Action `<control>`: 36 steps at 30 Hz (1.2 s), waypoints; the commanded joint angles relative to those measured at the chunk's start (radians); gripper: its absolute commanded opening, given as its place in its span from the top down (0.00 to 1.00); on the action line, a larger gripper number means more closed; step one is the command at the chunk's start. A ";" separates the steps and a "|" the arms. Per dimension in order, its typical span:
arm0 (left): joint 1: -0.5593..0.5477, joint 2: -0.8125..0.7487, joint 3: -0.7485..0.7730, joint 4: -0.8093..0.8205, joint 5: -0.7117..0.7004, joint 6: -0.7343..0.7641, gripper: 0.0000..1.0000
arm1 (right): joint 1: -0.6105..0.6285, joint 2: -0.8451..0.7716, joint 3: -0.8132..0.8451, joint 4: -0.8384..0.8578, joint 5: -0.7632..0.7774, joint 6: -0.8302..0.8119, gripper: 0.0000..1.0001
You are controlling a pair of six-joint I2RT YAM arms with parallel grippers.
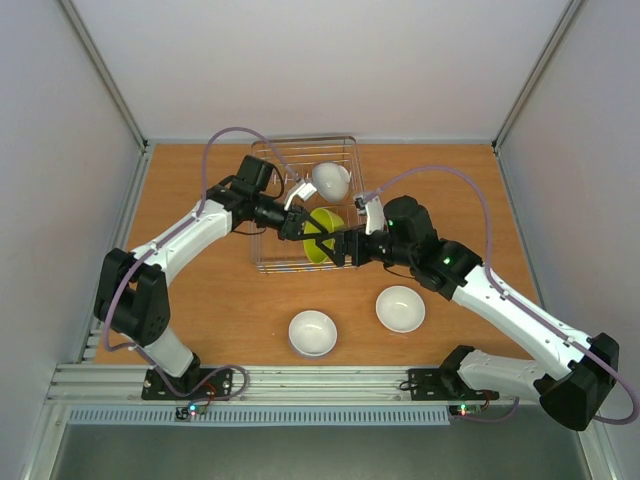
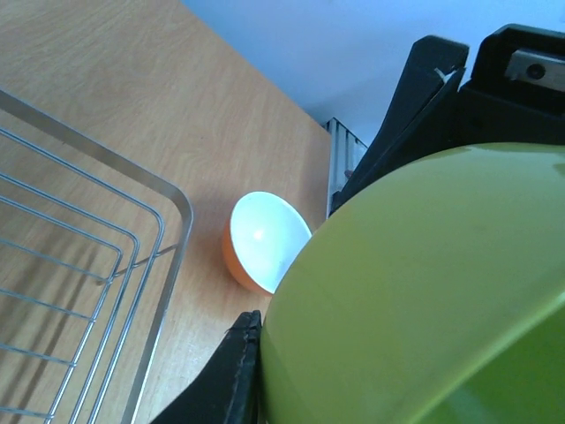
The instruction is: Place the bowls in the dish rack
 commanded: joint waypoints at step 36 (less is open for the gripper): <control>0.122 -0.182 -0.034 0.114 -1.100 0.073 0.34 | -0.010 0.600 0.676 -0.386 0.370 -0.200 0.99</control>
